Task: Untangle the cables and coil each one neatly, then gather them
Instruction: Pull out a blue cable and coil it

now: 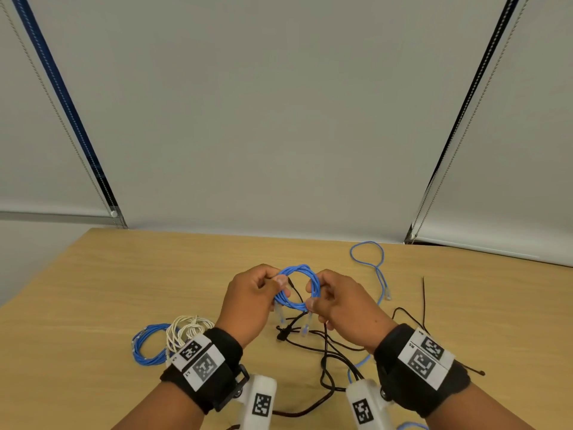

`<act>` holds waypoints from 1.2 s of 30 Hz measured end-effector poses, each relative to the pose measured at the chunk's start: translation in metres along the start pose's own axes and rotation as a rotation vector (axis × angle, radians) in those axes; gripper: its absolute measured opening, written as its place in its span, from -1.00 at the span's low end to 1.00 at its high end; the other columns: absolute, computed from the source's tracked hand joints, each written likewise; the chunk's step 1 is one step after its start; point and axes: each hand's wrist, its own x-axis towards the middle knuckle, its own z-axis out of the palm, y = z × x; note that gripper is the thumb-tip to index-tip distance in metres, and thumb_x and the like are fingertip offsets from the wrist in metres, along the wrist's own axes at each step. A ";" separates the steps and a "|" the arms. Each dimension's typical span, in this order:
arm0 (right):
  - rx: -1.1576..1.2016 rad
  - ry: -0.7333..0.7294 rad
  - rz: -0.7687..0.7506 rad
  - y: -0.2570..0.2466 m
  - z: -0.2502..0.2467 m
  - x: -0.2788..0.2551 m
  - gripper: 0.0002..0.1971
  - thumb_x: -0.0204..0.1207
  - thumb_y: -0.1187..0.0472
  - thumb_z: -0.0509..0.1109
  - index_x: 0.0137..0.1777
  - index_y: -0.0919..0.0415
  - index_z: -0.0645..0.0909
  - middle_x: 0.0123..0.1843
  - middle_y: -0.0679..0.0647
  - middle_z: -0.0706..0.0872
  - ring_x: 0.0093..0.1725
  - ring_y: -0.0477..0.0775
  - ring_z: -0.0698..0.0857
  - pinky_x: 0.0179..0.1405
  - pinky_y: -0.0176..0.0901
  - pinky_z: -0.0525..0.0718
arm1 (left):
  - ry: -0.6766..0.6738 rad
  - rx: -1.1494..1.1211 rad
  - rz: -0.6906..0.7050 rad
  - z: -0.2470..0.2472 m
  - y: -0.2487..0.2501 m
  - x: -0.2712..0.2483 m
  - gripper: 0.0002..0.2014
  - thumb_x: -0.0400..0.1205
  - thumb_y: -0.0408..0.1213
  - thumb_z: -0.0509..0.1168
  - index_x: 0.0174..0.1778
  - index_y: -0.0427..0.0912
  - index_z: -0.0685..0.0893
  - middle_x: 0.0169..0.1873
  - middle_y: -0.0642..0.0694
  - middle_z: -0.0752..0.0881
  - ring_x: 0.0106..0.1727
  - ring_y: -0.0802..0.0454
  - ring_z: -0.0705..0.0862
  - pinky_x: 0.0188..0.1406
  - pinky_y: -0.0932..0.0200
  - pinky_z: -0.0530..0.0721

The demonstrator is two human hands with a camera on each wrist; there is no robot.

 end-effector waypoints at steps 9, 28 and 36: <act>-0.405 -0.048 -0.149 0.005 0.035 0.005 -0.87 0.65 -0.02 0.34 0.03 -0.01 0.49 -0.20 -0.07 0.75 -0.19 0.07 0.73 -0.16 0.05 0.73 | 0.027 0.051 -0.175 -0.025 -0.033 -0.005 -0.77 0.74 -0.25 0.32 -0.23 -0.16 0.75 -0.34 -0.12 0.86 -0.48 0.04 0.71 -0.43 0.09 0.64; -0.955 -0.693 -0.068 0.033 0.125 -0.021 -0.56 0.64 -0.07 0.37 0.42 0.11 0.46 0.28 0.18 0.64 0.22 0.29 0.66 -0.04 0.01 0.54 | 0.431 0.257 -0.512 -0.147 -0.142 -0.020 -0.89 0.68 -0.34 0.36 0.07 -0.20 0.77 -0.01 -0.35 0.81 0.05 -0.41 0.76 0.10 -0.32 0.76; -0.956 -0.515 -0.114 0.021 0.110 -0.023 -0.81 0.67 0.23 0.21 0.22 0.12 0.54 0.05 0.14 0.67 -0.11 0.18 0.61 -0.21 -0.01 0.56 | 0.373 0.378 -0.155 -0.125 -0.105 -0.030 -0.83 0.71 -0.27 0.35 0.10 0.13 0.69 0.31 0.00 0.53 0.11 0.05 0.68 0.18 0.09 0.62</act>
